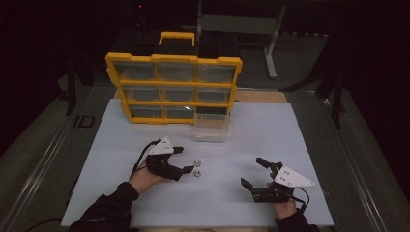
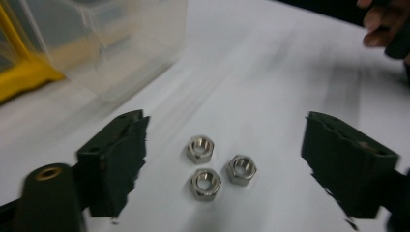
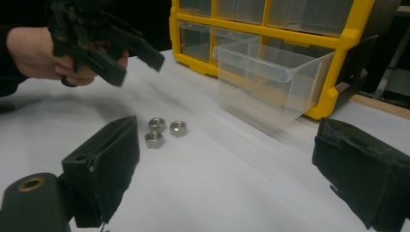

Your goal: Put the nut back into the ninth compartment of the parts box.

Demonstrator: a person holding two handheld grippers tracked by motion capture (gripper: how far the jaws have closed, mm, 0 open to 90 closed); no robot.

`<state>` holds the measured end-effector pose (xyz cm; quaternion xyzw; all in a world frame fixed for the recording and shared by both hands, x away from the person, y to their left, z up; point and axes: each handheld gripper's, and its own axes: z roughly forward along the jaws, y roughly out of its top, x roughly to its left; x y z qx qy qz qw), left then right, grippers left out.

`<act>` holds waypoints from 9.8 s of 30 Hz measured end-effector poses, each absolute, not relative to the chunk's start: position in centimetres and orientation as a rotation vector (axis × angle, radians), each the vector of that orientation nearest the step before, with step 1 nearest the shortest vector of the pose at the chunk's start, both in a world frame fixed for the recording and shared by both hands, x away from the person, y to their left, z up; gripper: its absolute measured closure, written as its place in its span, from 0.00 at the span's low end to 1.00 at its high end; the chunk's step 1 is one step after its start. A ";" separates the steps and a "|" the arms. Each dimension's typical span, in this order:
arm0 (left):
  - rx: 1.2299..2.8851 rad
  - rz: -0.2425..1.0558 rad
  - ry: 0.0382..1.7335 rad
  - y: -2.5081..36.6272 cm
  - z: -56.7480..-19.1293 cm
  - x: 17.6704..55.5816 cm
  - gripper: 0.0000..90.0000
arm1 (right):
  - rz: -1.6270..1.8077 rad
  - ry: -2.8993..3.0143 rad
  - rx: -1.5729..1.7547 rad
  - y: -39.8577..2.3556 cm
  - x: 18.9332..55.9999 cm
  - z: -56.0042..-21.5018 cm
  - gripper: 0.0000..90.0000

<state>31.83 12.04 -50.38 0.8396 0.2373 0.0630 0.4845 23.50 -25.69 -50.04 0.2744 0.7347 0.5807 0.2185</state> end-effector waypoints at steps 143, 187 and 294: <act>2.209 0.185 1.094 2.0 -44.9 44.4 0.68 | 1.615 2.046 0.774 -25.9 23.7 -50.2 0.11; 2.131 0.150 0.858 7.9 -40.9 38.4 0.00 | 1.606 2.044 0.768 -25.9 23.6 -50.2 0.11; 2.272 0.176 0.627 7.6 -48.4 35.4 0.76 | 1.619 2.059 0.765 -25.8 23.7 -50.3 0.11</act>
